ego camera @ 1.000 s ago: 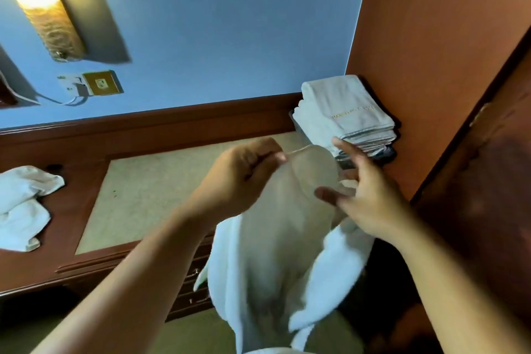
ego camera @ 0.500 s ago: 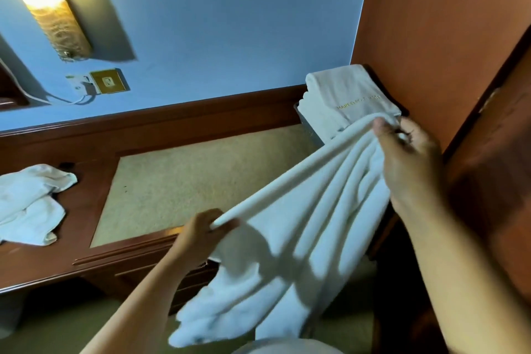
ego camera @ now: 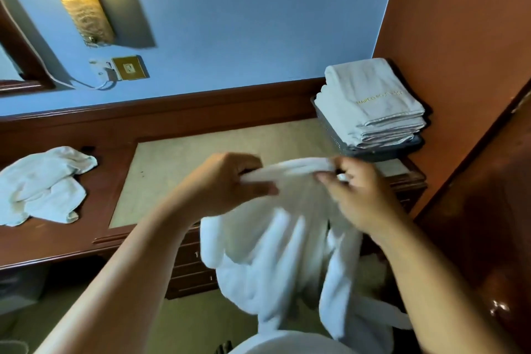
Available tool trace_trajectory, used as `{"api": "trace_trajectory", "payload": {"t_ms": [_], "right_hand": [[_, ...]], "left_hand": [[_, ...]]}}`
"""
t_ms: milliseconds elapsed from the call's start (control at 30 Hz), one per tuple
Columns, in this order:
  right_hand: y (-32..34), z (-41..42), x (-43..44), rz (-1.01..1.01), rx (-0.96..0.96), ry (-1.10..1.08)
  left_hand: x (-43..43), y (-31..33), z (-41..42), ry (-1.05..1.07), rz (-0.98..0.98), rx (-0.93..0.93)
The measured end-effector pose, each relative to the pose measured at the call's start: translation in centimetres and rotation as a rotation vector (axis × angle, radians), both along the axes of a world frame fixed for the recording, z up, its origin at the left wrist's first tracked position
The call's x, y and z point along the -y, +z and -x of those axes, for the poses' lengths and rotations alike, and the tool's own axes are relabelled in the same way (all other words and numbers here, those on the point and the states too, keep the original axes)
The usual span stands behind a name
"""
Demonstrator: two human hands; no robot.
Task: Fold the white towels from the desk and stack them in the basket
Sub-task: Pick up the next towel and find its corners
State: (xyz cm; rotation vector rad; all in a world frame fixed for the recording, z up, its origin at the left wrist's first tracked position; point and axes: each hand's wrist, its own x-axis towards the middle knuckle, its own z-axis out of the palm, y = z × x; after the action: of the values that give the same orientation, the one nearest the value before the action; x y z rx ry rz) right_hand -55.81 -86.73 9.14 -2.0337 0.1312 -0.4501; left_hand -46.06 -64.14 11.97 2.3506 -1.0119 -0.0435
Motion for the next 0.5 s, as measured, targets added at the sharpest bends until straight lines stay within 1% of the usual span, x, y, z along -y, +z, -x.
{"api": "trace_trajectory", "payload": {"t_ms": [67,100,133,233,267,333,433,500], "right_hand": [[0.6,0.5,2.4,-0.136,0.077,-0.128],[0.8,0.8,3.7,-0.21,0.108,-0.19],[0.8,1.0,5.0,-0.255,0.112,-0.239],[0.7,1.3,6.9,-0.241,0.035,-0.329],[0.3,1.1,6.9,-0.242,0.024,-0.335],[-1.0,0.6,6.0,-0.302,0.022,-0.311],[-2.5,0.1,4.7,-0.367,0.016,-0.333],[-2.7,0.2,4.1,-0.48,-0.007,-0.321]], "left_hand": [[-2.2,-3.5,-0.7,0.058,-0.191,-0.161],[-3.3,-5.2,-0.8,0.067,-0.209,-0.233],[-4.4,-6.7,-0.9,0.075,-0.118,-0.293],[-6.0,-8.1,-1.0,0.171,0.441,-0.452],[-5.7,-7.7,-1.0,0.168,0.572,-0.487],[-3.9,-6.3,-0.6,0.116,0.751,-0.539],[-0.8,-3.7,0.1,0.161,0.941,-0.614],[0.8,-2.1,0.6,0.174,1.051,-0.625]]}}
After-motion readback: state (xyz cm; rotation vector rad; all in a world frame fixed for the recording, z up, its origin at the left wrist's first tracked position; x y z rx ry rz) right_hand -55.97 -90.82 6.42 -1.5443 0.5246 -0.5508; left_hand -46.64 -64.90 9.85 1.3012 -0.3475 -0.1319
